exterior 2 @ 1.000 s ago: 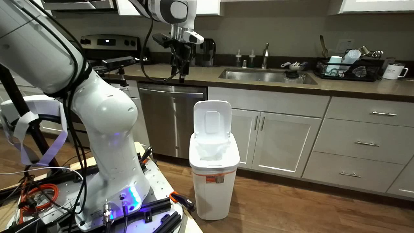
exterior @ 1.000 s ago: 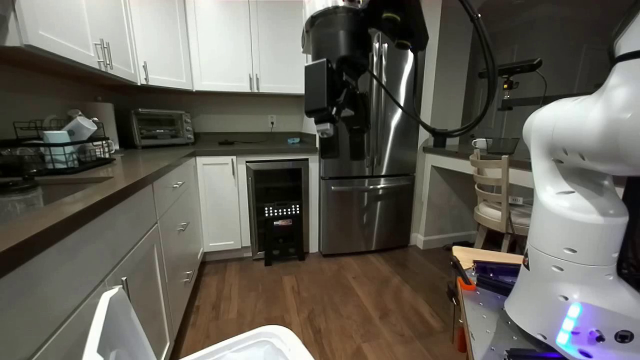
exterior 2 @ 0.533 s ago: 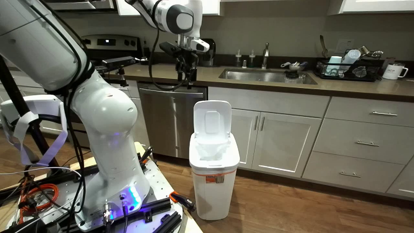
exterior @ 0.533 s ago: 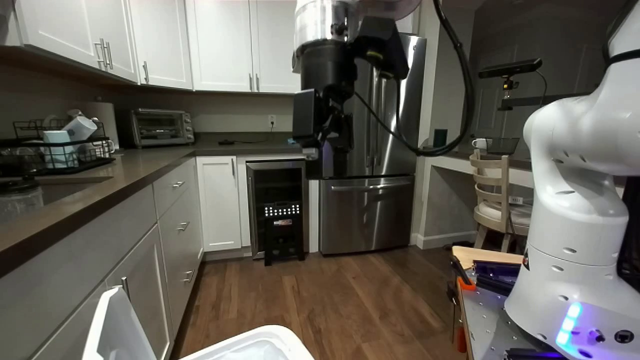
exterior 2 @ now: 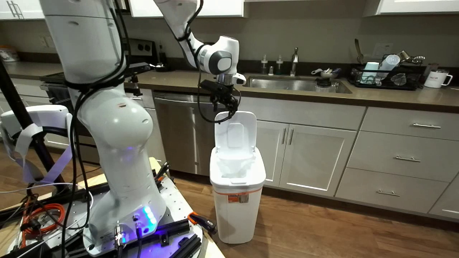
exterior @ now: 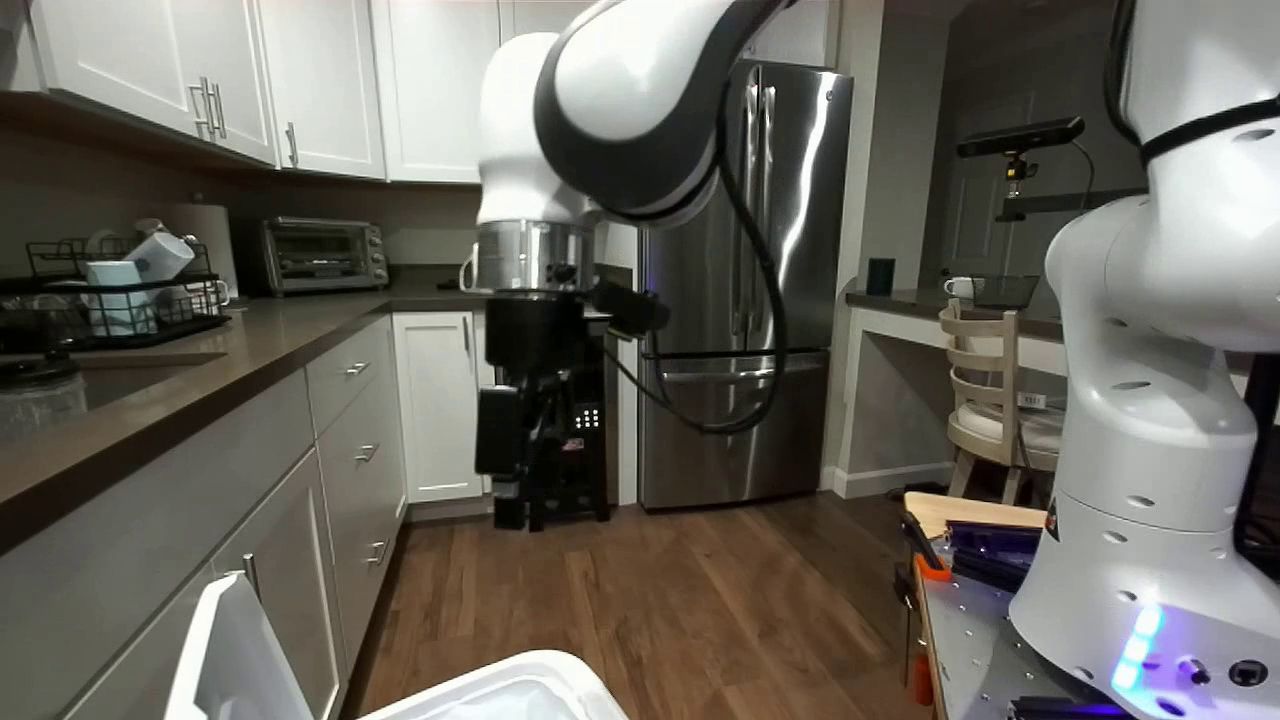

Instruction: Close the bin cover

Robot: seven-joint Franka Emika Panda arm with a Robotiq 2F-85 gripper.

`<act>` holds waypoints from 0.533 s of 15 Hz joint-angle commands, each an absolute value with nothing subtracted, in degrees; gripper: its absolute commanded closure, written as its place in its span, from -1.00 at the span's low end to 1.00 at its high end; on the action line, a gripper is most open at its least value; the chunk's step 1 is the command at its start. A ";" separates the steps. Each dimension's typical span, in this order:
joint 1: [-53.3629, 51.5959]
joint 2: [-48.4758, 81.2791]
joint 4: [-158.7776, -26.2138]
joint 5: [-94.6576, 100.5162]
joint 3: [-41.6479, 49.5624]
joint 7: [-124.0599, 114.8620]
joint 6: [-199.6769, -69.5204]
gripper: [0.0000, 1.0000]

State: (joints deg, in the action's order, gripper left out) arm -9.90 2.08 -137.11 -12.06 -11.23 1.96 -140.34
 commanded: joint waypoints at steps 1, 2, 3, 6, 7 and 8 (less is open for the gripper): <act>-10.40 15.75 -122.52 -7.08 -11.39 7.09 -138.40 -1.00; -10.40 18.24 -118.87 -5.94 -11.57 8.27 -136.80 -1.00; -10.31 20.90 -115.09 -5.21 -11.82 9.71 -135.28 -1.00; -10.95 28.45 -103.82 -2.22 -11.85 11.93 -131.12 -1.00; -10.80 31.18 -100.09 -1.79 -11.79 12.75 -129.37 -1.00; -10.75 33.38 -96.50 -1.92 -12.00 13.52 -127.55 -1.00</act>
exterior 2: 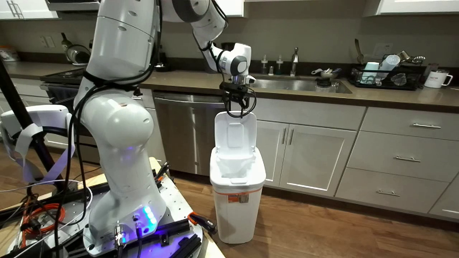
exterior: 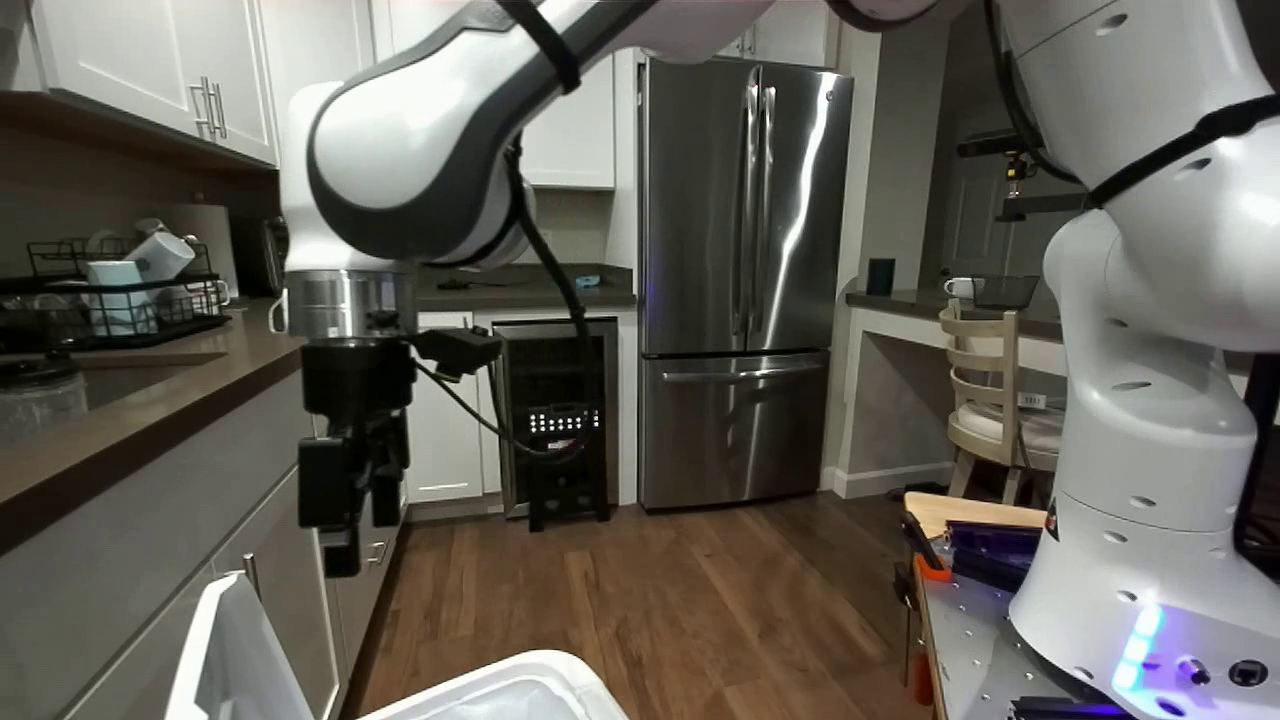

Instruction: Close the bin cover

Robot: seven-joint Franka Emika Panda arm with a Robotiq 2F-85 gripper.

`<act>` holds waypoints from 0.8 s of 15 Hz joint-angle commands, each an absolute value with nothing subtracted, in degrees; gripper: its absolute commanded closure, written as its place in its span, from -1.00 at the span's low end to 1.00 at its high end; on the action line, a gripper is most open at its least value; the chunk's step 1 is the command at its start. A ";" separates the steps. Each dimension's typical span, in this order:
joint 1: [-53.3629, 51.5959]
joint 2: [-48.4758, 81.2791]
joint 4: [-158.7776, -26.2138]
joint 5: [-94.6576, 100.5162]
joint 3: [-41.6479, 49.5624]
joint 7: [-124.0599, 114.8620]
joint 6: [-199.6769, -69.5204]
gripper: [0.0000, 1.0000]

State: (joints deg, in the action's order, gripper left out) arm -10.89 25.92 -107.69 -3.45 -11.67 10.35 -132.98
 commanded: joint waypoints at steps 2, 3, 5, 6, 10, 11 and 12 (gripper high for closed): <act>-11.11 37.03 -89.35 -1.58 -12.09 14.84 -124.58 -1.00; -11.43 39.86 -85.82 -0.94 -11.85 15.51 -124.85 -1.00; -11.54 43.65 -79.99 -0.62 -12.09 17.28 -124.47 -1.00; -11.46 45.16 -77.36 -0.62 -12.23 18.10 -123.94 -1.00; -11.14 49.85 -72.22 -1.45 -13.52 21.76 -126.39 -1.00; -10.67 50.74 -71.69 -1.92 -14.11 23.07 -127.25 -1.00; -10.36 51.68 -71.10 -2.19 -14.54 24.14 -127.61 -1.00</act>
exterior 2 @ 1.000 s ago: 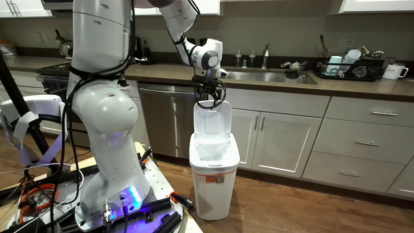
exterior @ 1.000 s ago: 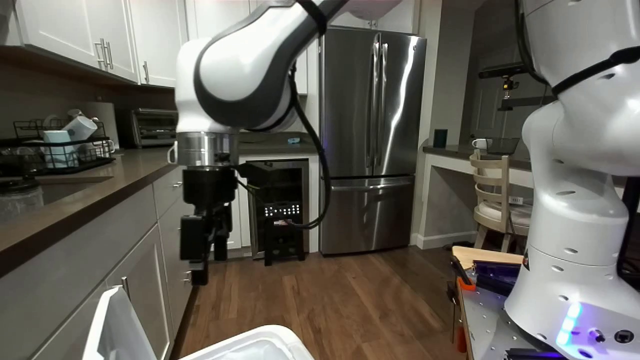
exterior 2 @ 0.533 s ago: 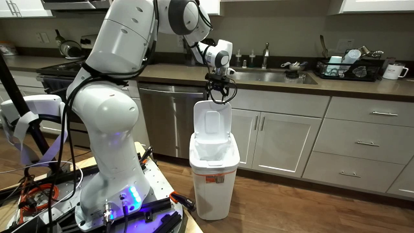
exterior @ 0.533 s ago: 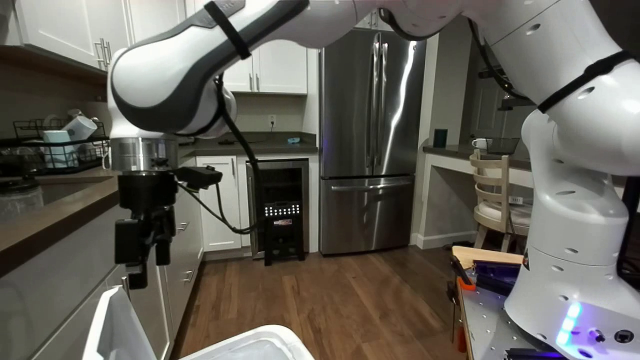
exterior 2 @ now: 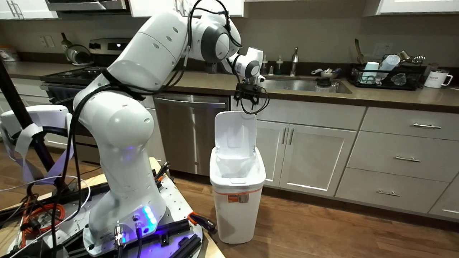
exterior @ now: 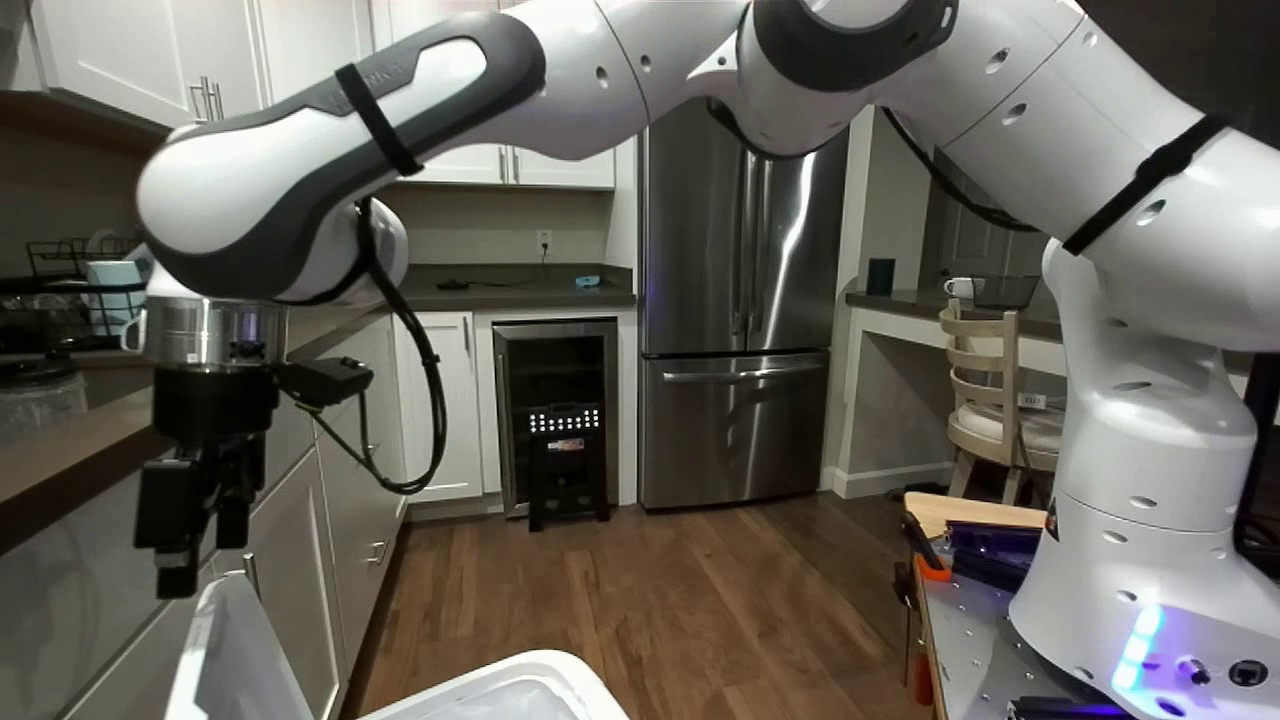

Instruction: Close the bin cover

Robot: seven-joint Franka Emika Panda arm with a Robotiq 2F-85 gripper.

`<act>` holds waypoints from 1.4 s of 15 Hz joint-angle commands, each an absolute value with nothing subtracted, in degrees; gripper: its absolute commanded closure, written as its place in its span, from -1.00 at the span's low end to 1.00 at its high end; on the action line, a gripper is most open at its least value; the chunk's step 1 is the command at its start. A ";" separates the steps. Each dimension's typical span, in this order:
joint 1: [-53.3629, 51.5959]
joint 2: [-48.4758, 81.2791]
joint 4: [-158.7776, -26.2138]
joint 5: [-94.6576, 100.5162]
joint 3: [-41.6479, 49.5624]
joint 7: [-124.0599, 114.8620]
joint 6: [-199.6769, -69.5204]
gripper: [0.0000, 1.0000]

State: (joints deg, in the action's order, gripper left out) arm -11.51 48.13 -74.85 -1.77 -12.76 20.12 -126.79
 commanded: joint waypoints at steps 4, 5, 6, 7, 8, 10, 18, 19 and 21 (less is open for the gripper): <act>-9.19 54.69 -69.90 -2.71 -15.83 27.42 -129.64 -0.45; -8.94 55.25 -69.41 -2.64 -16.02 28.01 -130.03 -0.48; -8.94 55.63 -68.64 -2.45 -16.00 28.23 -129.80 -0.61; -8.90 55.80 -67.96 -2.32 -16.15 28.49 -129.43 -0.71; -8.99 56.03 -67.40 -2.13 -16.06 28.52 -129.05 -0.91; -9.33 56.58 -66.11 -1.88 -15.94 28.65 -128.14 -1.00; -10.07 60.40 -61.77 -1.73 -16.53 29.86 -127.20 -0.11; -10.09 60.99 -61.21 -1.81 -16.58 29.88 -126.75 0.01; -10.33 61.54 -60.63 -1.74 -16.41 29.31 -125.31 0.28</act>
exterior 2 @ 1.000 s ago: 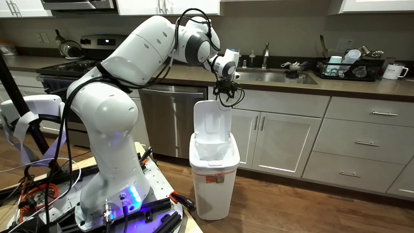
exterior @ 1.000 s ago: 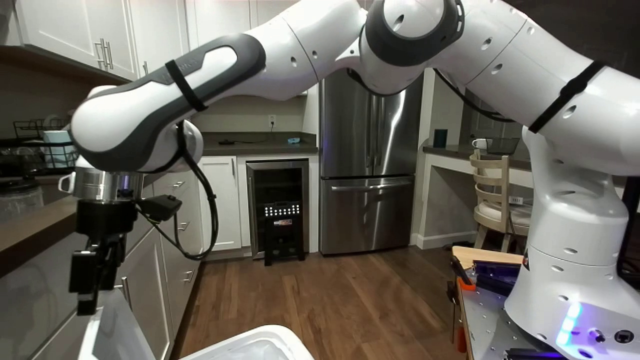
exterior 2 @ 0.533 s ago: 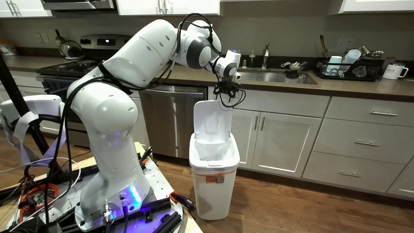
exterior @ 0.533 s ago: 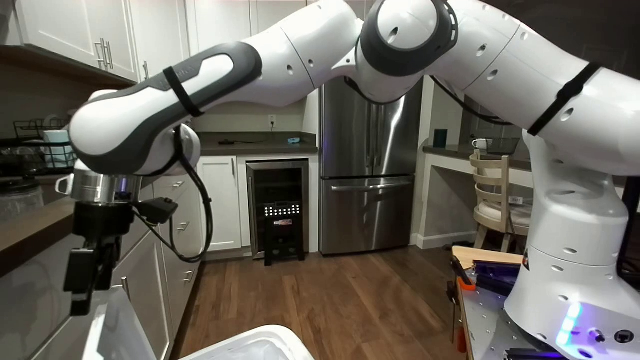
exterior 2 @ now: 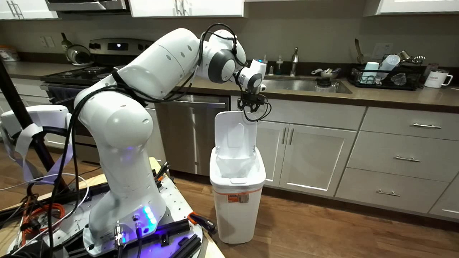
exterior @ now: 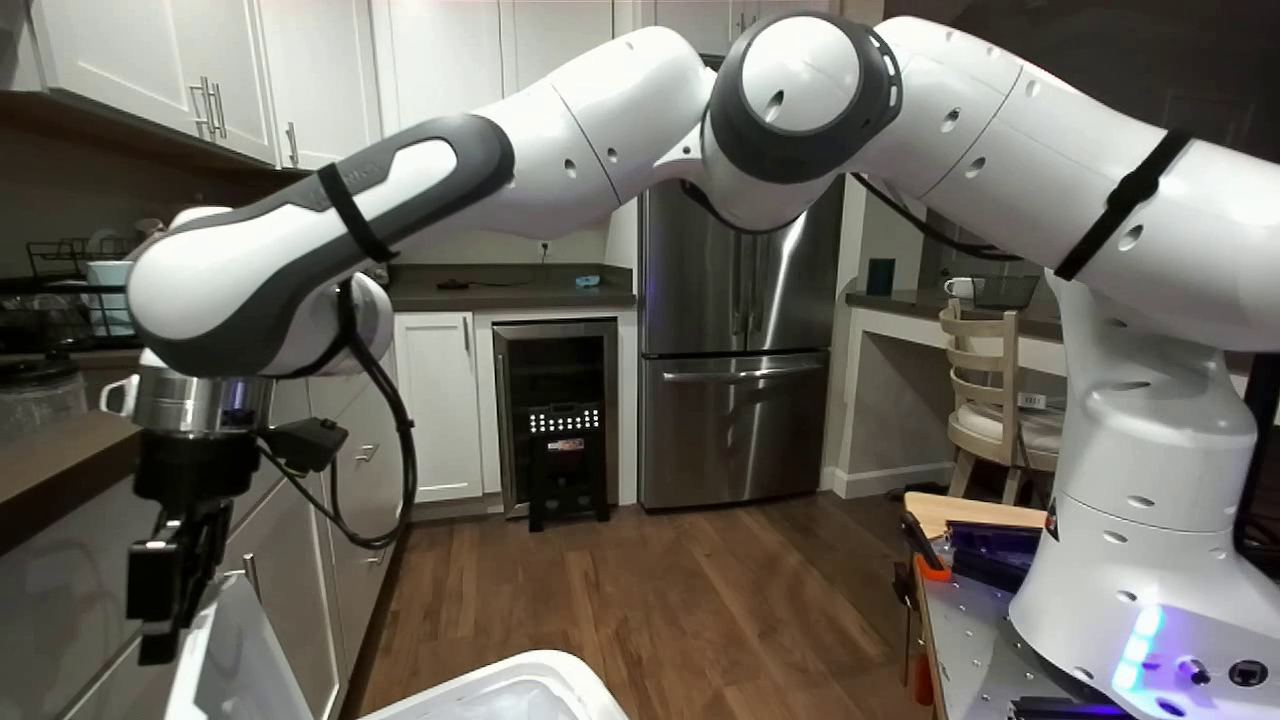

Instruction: Close the bin cover

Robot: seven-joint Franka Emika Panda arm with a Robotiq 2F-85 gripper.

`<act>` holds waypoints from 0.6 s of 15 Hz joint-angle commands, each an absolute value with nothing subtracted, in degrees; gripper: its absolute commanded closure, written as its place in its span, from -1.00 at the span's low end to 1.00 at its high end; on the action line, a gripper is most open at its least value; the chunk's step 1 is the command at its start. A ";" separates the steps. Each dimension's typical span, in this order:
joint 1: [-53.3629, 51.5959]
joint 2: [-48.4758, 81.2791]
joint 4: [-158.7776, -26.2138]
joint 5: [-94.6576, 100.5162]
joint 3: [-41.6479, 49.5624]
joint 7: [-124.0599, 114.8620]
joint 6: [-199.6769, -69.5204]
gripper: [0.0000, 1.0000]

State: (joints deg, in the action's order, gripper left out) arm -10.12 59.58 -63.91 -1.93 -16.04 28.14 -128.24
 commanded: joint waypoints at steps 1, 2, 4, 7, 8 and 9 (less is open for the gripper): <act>-10.49 61.64 -60.36 -1.64 -16.22 28.91 -124.48 0.39; -10.70 61.50 -60.19 -1.51 -15.91 28.23 -122.58 0.53; -11.29 61.01 -59.70 -1.30 -15.01 26.21 -117.43 0.80; -12.08 60.56 -58.83 -1.12 -13.28 22.85 -108.98 0.90; -12.18 60.40 -58.76 -1.07 -12.86 22.25 -106.85 0.93; -12.16 59.65 -59.76 -0.84 -12.30 21.43 -105.66 0.91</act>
State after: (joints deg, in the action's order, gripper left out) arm -11.48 60.49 -60.10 -1.88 -13.90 24.67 -110.80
